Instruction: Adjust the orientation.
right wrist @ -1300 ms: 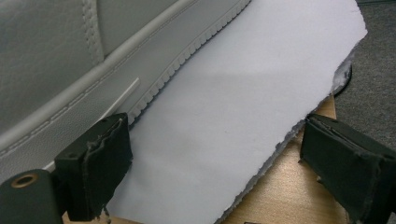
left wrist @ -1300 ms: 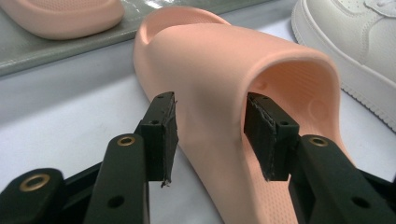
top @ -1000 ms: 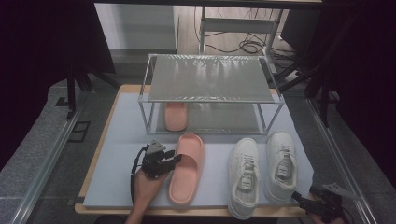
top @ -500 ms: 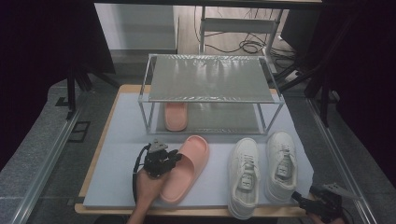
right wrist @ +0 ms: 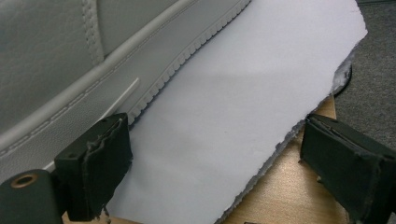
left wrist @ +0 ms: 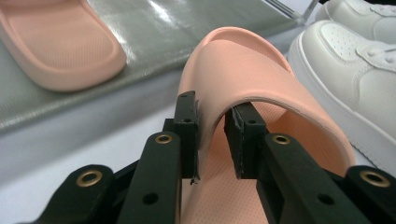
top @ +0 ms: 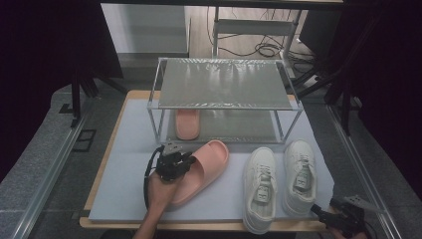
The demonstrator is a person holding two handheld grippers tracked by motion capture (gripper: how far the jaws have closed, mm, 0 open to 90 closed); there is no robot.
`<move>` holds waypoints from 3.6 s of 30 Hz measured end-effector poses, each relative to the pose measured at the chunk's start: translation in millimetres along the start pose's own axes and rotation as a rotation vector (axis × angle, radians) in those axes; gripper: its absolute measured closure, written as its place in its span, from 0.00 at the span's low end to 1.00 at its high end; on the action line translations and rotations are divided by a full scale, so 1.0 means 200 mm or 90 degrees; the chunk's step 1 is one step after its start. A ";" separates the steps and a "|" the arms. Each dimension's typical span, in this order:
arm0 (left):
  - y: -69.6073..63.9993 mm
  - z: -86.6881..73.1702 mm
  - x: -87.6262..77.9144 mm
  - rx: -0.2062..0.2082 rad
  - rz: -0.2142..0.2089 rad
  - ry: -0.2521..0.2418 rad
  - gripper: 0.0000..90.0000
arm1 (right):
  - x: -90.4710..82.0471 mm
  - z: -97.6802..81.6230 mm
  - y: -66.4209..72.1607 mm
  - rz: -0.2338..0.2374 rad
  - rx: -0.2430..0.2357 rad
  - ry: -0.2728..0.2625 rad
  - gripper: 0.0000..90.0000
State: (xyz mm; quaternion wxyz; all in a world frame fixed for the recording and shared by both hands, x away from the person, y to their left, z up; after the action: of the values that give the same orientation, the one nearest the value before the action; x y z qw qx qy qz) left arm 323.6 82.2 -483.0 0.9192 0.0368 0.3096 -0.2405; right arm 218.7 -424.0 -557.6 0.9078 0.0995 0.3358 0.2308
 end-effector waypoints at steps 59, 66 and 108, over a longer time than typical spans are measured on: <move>0.10 0.14 0.18 -0.016 0.069 -0.013 0.74 | 0.00 0.00 0.00 0.001 -0.003 0.001 0.09; 0.13 0.03 0.04 0.003 0.052 -0.009 0.84 | 0.00 0.00 0.00 0.000 -0.001 0.000 0.09; 0.01 -0.31 0.02 0.070 0.020 0.072 1.00 | 0.00 0.00 0.00 -0.001 0.001 -0.004 0.09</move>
State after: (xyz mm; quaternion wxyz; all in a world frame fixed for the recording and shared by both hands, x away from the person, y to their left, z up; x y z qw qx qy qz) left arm 294.0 94.6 -535.2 0.9006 0.1060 0.3467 -0.2400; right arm 219.2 -423.5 -558.0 0.9088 0.1005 0.3333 0.2299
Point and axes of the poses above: each handheld gripper's, and its own axes: x roughly forward along the jaws, z roughly out of its top, y roughly to its left, the point moved 3 cm from there along x, roughly forward along the jaws, and after that the axes turned 10 degrees about z, right-handed, at the moved point
